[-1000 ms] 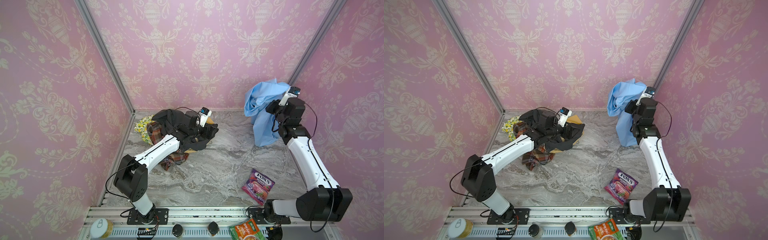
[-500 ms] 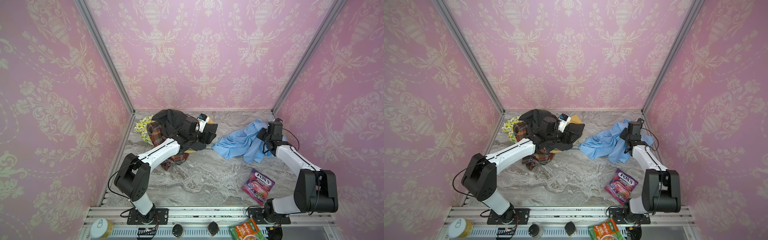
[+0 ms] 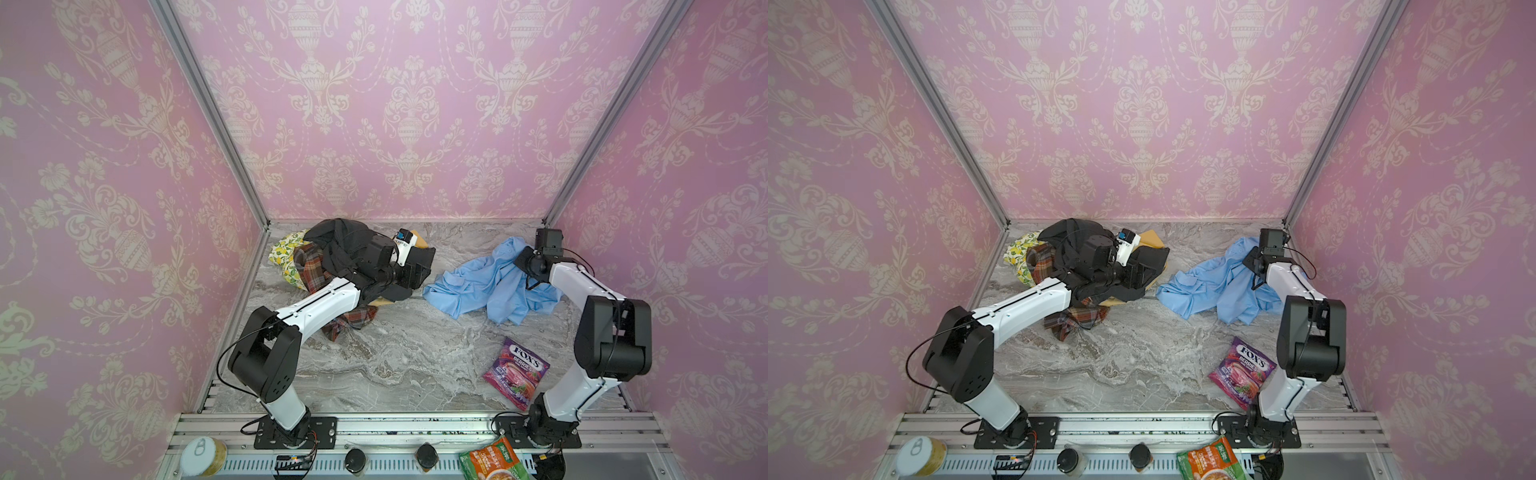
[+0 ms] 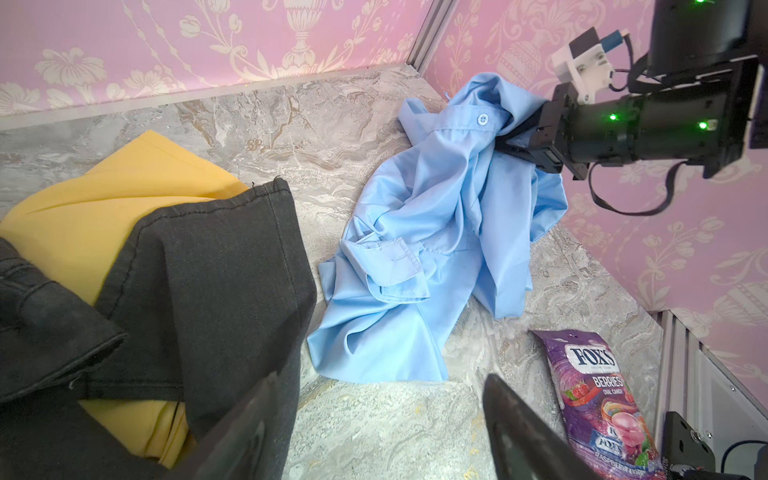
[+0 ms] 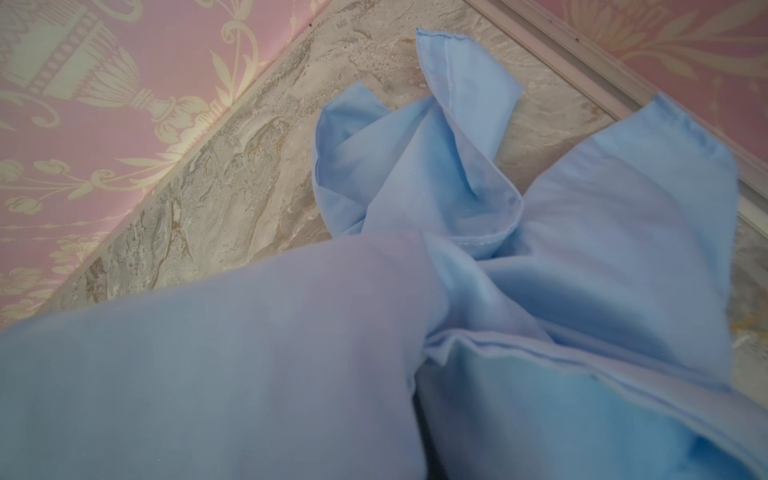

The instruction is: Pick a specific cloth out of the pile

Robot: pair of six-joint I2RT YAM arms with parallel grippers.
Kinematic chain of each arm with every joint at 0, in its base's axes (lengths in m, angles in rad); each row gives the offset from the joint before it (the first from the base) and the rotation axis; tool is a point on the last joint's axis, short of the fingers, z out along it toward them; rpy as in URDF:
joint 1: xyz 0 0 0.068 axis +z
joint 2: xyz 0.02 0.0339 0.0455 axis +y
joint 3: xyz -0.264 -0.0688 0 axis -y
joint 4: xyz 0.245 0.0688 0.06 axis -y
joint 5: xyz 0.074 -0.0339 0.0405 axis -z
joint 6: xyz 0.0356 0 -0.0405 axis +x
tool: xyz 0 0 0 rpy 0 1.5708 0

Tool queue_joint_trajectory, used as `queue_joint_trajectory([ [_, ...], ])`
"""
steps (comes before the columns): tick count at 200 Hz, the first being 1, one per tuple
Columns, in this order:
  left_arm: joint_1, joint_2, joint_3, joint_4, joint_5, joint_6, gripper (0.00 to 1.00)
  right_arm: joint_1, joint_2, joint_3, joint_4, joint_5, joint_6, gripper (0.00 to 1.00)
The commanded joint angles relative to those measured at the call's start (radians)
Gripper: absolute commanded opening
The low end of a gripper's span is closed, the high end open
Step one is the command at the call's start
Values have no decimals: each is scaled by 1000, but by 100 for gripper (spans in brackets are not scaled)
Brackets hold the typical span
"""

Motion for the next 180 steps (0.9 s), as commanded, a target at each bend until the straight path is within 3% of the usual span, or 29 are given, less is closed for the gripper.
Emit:
queue_joint_trajectory([
  [1,9,8,18,8,-19,-19,79,-9,135,110,-162,-79,22,0],
  [26,9,12,32,1,-16,-22,79,-9,283,283,-283,-131,-42,0],
  [42,9,15,38,-7,-17,-22,79,-10,343,379,-337,-137,-64,17],
  [72,9,10,33,-15,-25,-22,79,-9,379,497,-415,-107,-123,32],
  [91,9,-1,31,-26,-30,-21,79,-9,295,489,-423,-75,-174,49],
  [126,11,-15,65,-120,-40,-28,80,38,41,375,-379,98,-268,84],
  [159,11,-33,71,-226,-79,-42,81,120,-116,251,-331,197,-338,94],
  [180,11,-58,52,-266,-77,-49,81,188,-215,140,-261,148,-402,94],
])
